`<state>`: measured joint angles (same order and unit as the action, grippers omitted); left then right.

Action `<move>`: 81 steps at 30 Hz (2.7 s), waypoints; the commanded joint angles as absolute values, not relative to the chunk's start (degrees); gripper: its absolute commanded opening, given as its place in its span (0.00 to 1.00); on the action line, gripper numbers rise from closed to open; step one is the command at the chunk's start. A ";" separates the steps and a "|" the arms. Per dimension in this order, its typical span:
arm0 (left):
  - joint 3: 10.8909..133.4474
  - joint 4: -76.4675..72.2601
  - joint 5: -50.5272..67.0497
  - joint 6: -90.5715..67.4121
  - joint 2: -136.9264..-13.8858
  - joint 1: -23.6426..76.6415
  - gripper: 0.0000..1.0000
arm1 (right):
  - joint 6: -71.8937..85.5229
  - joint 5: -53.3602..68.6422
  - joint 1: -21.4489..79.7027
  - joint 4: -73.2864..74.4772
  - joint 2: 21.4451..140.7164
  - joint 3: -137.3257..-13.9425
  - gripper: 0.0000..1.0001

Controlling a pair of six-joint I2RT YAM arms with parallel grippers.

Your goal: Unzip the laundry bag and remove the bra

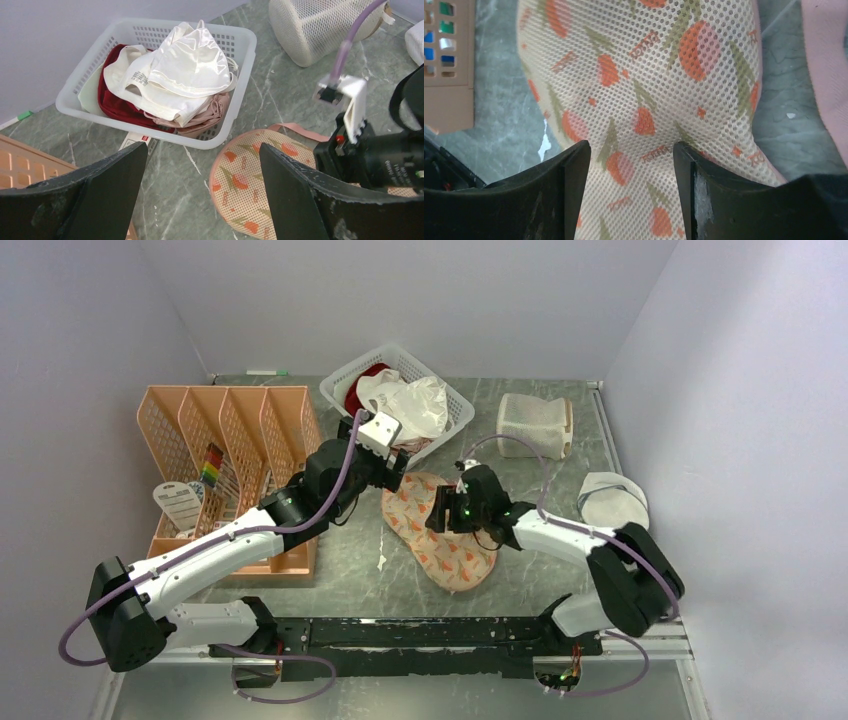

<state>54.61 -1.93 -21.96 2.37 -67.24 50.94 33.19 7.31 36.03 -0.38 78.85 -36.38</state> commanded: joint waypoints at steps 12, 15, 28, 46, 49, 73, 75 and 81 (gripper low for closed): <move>54.78 -4.40 -22.31 2.39 -63.87 51.39 0.94 | 18.37 23.55 45.35 -9.33 102.02 -49.39 0.61; 53.55 -5.92 -21.85 2.99 -63.20 51.37 0.94 | 19.36 22.70 44.99 -9.31 97.63 -49.62 0.62; 48.88 -9.28 4.73 11.22 -65.34 52.13 0.94 | 23.82 1.97 21.00 9.99 56.02 -39.28 0.78; 42.50 -8.52 25.68 26.80 -85.28 56.18 0.95 | 22.63 -5.78 20.13 17.61 36.05 -37.61 0.80; 45.77 -12.83 14.84 24.09 -92.92 56.21 0.94 | 22.96 -5.44 20.05 17.49 35.86 -36.88 0.80; 36.99 -14.25 -3.27 35.13 -83.47 67.22 0.93 | 23.48 -4.73 20.09 19.12 35.47 -34.48 0.79; 37.90 -14.60 -6.20 36.00 -86.26 67.59 0.86 | 24.06 -3.92 20.06 19.06 35.51 -34.12 0.79; 37.99 -19.84 -12.04 39.05 -91.98 67.59 0.72 | 25.80 -1.13 20.04 18.45 35.47 -32.28 0.78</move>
